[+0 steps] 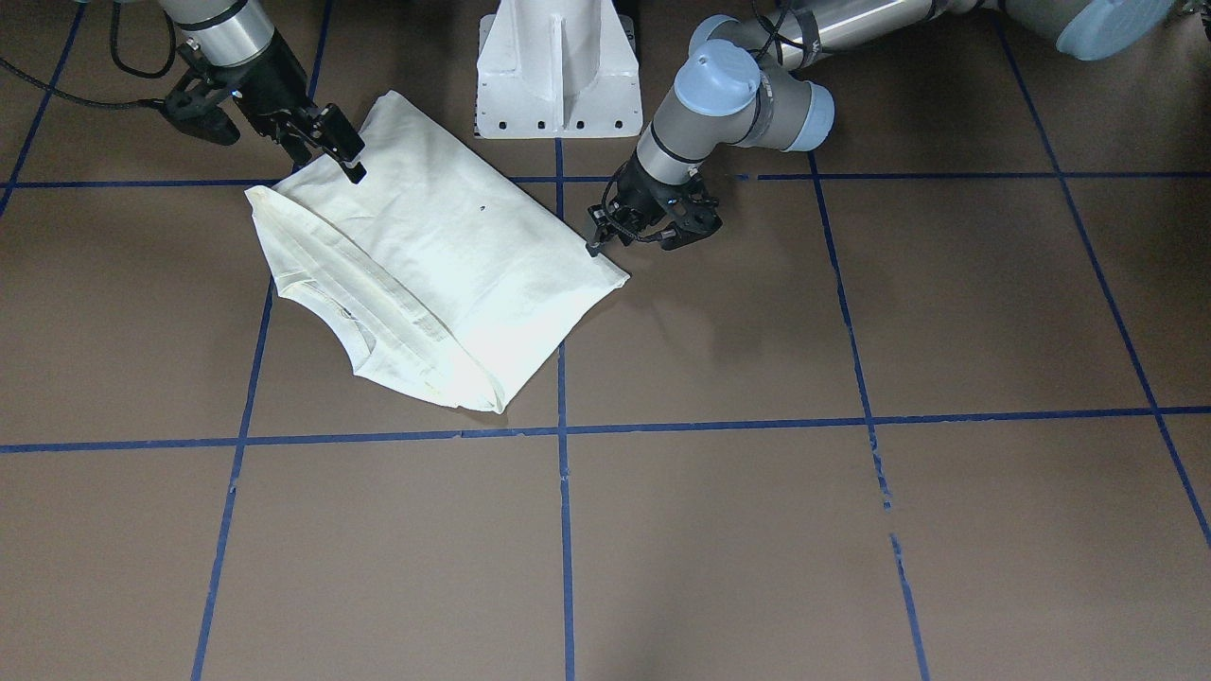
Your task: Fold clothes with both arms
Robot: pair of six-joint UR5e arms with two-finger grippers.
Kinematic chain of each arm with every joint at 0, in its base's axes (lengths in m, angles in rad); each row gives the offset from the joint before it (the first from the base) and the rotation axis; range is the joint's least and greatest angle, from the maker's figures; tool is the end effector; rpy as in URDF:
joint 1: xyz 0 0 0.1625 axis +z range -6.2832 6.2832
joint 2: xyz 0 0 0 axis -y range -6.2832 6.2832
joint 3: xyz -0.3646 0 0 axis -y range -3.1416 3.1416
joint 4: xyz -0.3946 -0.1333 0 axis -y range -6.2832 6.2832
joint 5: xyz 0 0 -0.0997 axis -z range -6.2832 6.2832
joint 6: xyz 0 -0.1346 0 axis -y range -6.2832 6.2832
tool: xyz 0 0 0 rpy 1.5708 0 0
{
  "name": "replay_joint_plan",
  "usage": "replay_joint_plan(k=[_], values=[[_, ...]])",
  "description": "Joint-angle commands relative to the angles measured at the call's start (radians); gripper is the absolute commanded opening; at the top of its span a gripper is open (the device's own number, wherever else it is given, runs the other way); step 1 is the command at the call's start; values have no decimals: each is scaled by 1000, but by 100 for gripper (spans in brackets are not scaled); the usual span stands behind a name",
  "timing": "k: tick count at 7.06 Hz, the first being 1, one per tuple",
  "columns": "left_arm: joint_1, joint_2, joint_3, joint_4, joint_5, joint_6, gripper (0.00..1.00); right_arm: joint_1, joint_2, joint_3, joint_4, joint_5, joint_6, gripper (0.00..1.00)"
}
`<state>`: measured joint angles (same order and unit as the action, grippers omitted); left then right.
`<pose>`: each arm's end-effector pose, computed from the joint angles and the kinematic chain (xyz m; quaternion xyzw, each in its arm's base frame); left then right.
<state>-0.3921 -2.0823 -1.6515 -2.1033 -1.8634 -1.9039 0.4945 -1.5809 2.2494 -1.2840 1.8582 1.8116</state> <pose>0.5786 -0.3415 0.2258 -0.1077 0.5309 -0.2242 0.8101 -0.3676 -0.3063 0.2756 -0.0686 -0.4674 0.2545 0.8439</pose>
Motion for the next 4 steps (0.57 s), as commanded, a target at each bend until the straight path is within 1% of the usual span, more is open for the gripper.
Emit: replay_joint_plan(k=[1,4], values=[[2,-8,7,0,38,6,63,3,-2,1,0,-26,0,100],[2,-25,36,0,59,12,59,3,-5,1,0,-28,0,100]])
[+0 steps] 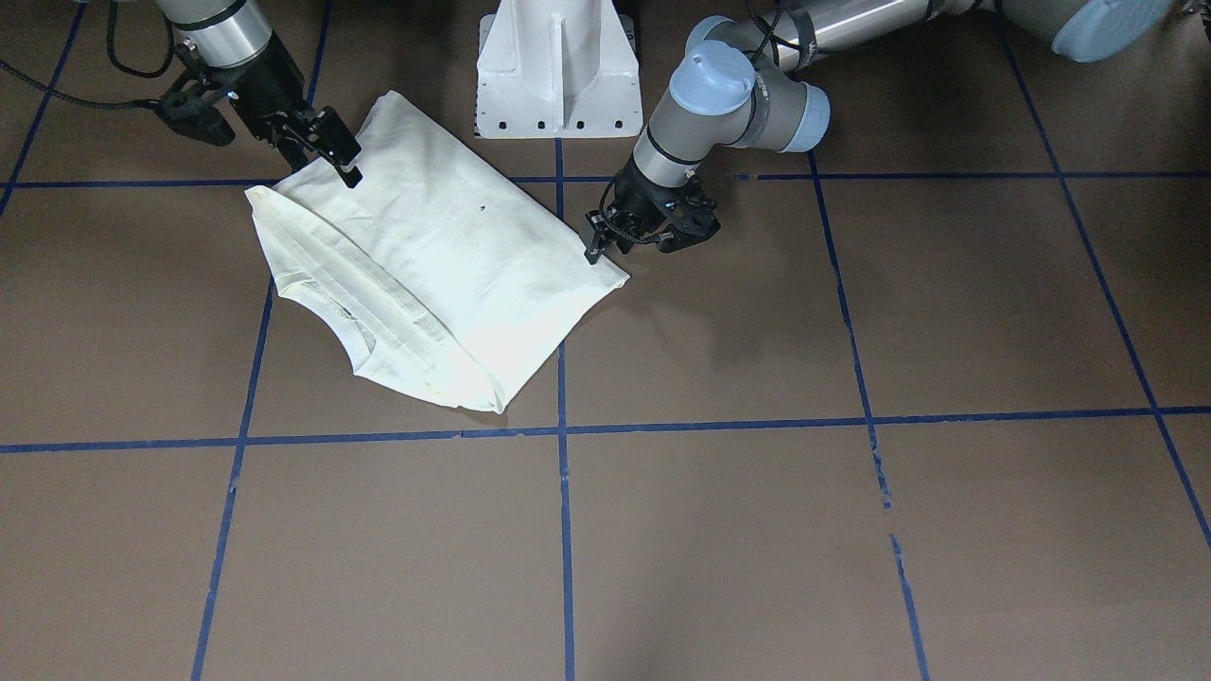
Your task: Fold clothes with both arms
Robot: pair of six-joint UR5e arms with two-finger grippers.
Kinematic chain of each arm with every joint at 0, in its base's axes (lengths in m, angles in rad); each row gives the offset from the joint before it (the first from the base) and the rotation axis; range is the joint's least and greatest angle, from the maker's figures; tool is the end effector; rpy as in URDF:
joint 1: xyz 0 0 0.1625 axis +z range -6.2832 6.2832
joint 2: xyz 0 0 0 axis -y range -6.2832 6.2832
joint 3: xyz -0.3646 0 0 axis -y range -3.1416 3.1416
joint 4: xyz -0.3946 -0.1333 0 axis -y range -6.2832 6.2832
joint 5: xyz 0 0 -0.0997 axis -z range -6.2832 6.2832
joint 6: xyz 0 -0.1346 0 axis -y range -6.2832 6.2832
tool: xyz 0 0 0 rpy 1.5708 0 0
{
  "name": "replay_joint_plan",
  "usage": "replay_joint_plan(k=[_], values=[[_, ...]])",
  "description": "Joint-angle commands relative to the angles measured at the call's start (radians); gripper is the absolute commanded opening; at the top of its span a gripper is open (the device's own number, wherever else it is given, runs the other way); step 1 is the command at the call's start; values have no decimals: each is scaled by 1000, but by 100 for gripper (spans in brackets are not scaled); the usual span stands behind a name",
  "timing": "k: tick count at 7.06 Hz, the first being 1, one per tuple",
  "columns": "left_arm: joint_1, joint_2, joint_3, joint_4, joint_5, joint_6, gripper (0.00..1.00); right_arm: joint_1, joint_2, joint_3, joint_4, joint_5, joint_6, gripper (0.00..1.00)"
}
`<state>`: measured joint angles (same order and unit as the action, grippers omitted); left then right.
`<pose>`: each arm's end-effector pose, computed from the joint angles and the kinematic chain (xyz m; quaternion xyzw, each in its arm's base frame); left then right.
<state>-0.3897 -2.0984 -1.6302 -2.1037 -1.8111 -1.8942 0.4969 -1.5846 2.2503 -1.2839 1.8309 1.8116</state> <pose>0.5843 -0.3494 0.2262 -0.0840 0.5304 -0.2339 0.8105 -0.3653 -0.3104 0.2775 -0.0563 -0.4656 0.2622 0.8434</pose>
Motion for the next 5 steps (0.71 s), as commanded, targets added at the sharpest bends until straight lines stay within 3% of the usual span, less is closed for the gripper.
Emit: replay_joint_plan(k=[1,2,3,5], values=[[0,-9,16,1,7,1,47,0,0,0,0,-1,0,100],[0,-9,16,2,7,0,10,0,-2,-1,0,-1,0,100],[0,-9,19,2,10,1,0,0,0,-1,0,-1,0,100],[-26,-9,4,45,65,67,0,0,5,-5,0,-1,-2,100]])
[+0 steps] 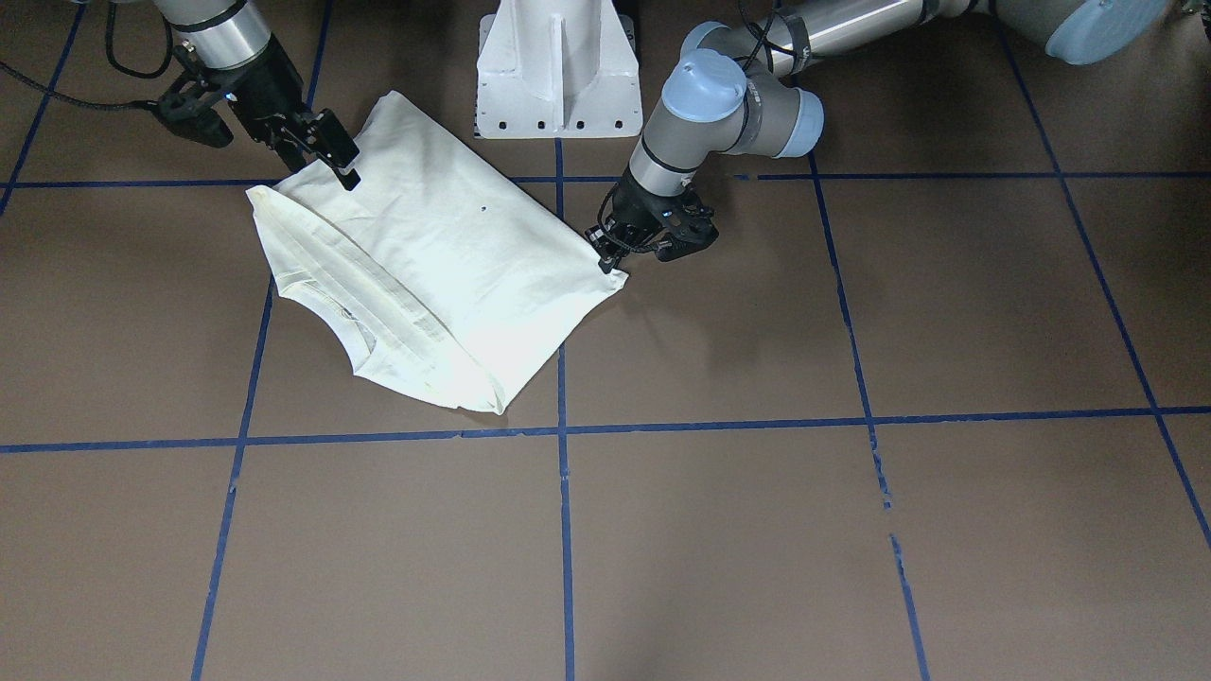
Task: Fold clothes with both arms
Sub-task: 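Rotate the folded bundle with both grippers, then fold its side with the right gripper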
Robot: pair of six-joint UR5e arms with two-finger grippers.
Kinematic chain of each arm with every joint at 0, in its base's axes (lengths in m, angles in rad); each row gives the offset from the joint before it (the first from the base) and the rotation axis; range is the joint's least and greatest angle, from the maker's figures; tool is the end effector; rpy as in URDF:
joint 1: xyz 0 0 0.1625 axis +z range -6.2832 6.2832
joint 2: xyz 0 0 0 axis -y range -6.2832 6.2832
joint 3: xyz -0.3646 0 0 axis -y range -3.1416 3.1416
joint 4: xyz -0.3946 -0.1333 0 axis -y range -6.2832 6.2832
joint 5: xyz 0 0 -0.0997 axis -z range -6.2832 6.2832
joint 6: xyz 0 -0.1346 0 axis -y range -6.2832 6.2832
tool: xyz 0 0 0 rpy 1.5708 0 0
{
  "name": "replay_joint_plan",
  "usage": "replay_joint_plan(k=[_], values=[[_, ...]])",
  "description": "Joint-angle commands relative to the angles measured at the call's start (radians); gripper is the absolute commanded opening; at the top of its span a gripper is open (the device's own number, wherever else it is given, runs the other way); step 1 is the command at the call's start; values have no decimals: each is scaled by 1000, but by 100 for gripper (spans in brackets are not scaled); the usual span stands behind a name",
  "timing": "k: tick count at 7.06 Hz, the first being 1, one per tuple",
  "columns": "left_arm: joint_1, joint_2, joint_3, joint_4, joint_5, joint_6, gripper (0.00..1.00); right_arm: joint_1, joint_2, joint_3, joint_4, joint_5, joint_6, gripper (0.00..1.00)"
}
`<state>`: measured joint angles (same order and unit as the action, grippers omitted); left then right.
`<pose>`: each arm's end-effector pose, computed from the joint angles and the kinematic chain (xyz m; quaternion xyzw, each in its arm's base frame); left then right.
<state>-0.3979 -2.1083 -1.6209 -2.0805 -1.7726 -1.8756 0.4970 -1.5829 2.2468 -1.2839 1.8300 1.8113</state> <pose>0.5838 -0.3607 0.2283 -0.0617 0.5223 -0.2428 0.8151 -0.3662 -0.3110 0.2784 -0.0559 -0.4648 0.2626 0.8437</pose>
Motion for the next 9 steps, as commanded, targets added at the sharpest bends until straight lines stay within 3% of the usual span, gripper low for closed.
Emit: replay_joint_plan(k=[1,2,3,4,5,6,7,8,9], values=[[-79,-1,-1,22,25,125,0,-2,4,-1,0,2,0,100],[-161,-12,27,13,30,216,0,-2,4,-4,0,2,0,100],[-258,-98,145,-1,44,242,0,-5,9,-6,2,2,0,100],[-327,-231,355,-74,45,240,0,-11,15,-15,5,2,0,100],[-370,-394,627,-170,65,234,0,-8,68,-41,5,0,2,100],[-381,-412,677,-229,86,240,1,-17,87,-70,5,-2,8,100],[-381,-363,592,-230,65,243,72,-18,119,-99,2,-14,8,100],[-375,-216,349,-227,15,240,73,-18,188,-154,-9,-40,2,100],[-374,-84,171,-225,-66,236,73,-26,252,-232,-12,-40,-4,100]])
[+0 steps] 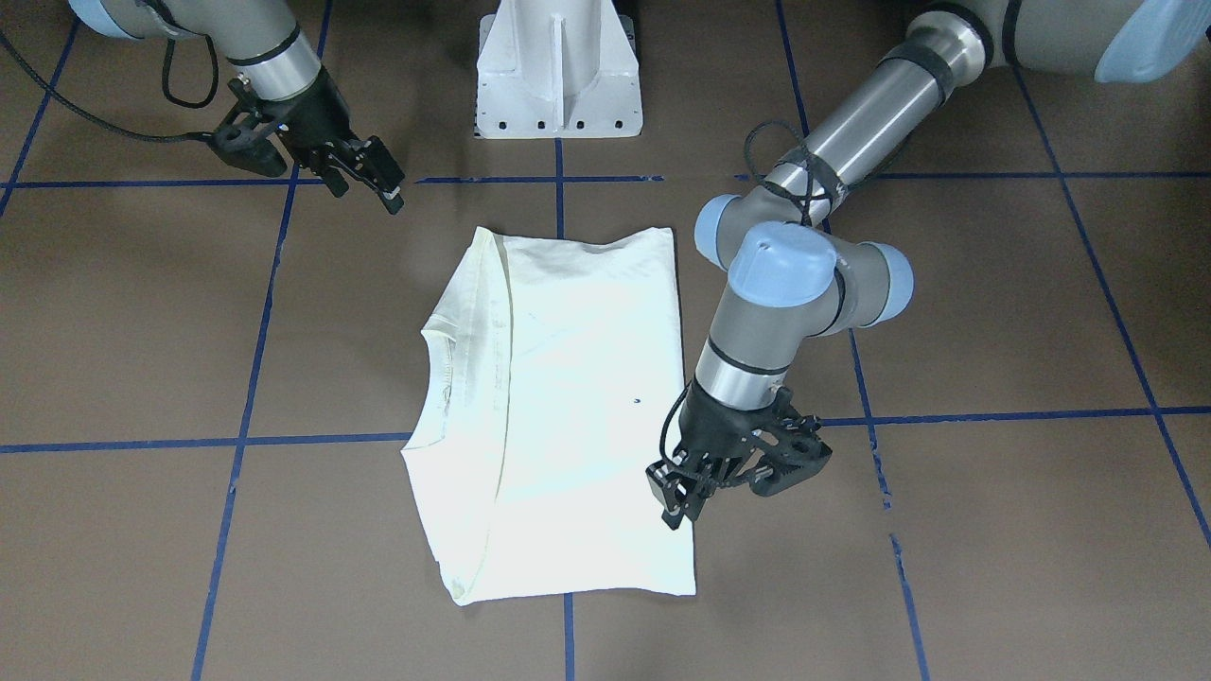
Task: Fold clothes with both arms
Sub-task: 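Rotate the folded bundle with both grippers, then fold its side with the right gripper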
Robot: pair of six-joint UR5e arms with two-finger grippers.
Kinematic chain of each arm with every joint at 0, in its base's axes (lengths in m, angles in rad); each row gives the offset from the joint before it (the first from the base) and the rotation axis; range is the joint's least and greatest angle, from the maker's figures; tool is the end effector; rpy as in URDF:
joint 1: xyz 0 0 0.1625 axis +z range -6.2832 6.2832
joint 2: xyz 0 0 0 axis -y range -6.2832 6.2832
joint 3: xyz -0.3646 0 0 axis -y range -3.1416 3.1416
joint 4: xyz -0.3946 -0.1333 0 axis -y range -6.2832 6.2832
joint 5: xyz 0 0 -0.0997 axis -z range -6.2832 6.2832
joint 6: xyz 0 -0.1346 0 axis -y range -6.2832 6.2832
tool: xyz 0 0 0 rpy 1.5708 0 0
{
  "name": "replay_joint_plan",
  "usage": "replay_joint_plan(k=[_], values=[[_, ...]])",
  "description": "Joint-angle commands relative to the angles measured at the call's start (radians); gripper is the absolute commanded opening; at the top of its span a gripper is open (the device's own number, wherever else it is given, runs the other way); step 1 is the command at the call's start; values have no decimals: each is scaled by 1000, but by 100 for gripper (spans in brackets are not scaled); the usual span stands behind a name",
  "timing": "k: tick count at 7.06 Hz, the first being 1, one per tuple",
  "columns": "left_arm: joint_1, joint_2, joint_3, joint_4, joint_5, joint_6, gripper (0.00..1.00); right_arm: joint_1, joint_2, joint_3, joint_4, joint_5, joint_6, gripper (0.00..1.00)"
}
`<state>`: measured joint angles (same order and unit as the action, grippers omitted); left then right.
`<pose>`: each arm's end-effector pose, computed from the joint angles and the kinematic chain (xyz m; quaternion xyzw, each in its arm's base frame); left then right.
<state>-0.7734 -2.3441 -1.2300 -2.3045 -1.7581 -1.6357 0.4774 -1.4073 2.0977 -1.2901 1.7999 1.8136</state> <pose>0.4780 -0.6180 0.2184 0.1170 0.5412 -0.2912 0.7801 -0.4218 -0.3339 0.2626 -0.0461 -0.4723 0.2597 0.8411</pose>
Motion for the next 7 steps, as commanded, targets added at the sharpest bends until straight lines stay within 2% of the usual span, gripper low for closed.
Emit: replay_joint_plan(k=[1,2,3,4,5,6,7], values=[[3,204,-289,-1,-95,-6,72,-14,182,-176,-35,-10,-57,100],[3,210,-304,0,-96,-6,72,-23,299,-265,-119,-11,-165,100],[5,213,-302,-1,-96,-6,72,-29,368,-336,-153,-11,-266,100],[5,215,-302,-1,-95,-6,72,-39,389,-373,-167,-13,-390,100],[5,213,-304,-1,-95,-7,72,-71,393,-375,-236,-66,-501,100],[6,213,-302,-1,-95,-7,72,-97,395,-381,-273,-117,-572,100],[6,213,-302,-1,-96,-9,72,-108,387,-389,-282,-126,-589,100]])
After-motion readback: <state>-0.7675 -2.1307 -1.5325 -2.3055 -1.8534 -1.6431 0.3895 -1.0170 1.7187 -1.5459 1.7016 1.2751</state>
